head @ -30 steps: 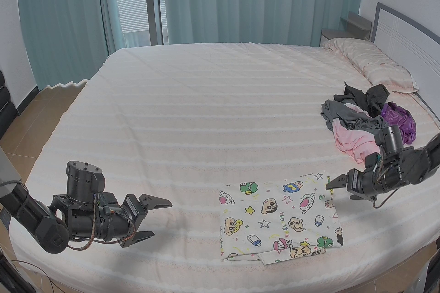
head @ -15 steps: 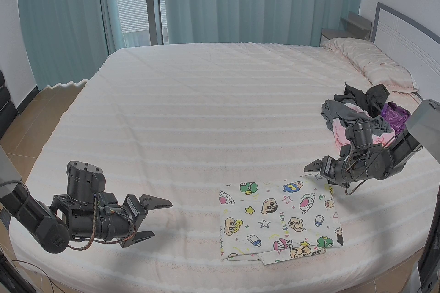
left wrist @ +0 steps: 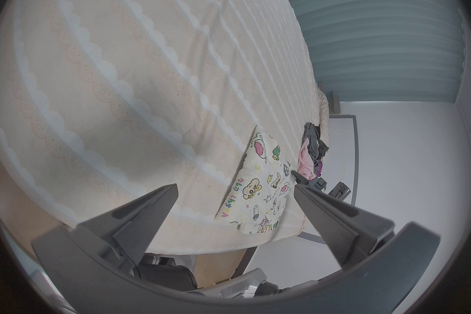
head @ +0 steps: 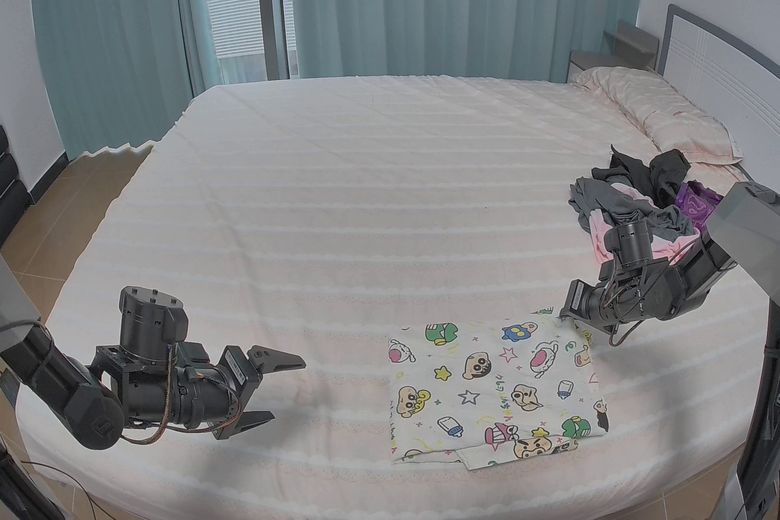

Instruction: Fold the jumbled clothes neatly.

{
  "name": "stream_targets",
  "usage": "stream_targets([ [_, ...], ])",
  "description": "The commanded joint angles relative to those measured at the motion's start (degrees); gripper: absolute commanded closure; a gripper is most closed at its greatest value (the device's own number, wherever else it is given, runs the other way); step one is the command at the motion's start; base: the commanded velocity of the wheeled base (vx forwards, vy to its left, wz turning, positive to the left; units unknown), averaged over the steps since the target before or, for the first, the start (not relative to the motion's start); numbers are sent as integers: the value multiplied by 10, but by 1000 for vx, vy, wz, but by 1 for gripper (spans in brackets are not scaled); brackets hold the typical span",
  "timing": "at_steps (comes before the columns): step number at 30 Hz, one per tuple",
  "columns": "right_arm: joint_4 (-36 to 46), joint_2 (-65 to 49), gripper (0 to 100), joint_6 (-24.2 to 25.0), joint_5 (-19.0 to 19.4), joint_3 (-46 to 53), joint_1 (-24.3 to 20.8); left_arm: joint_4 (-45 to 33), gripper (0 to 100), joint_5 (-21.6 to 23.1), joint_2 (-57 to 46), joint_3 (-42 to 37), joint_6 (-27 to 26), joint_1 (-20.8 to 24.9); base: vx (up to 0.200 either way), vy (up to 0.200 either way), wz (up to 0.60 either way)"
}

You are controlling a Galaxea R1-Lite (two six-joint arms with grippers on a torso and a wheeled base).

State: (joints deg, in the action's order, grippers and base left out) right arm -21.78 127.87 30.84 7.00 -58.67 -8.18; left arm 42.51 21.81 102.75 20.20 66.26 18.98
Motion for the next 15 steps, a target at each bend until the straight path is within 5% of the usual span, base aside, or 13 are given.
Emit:
stream_targets([
  [1, 0, 0, 100, 2, -1, 3, 3, 0, 0, 0, 1, 0, -1, 0, 0, 0, 0],
  [15, -1, -8, 100, 4, 2, 20, 31, 0, 0, 1, 3, 0, 0, 0, 0, 0, 0],
])
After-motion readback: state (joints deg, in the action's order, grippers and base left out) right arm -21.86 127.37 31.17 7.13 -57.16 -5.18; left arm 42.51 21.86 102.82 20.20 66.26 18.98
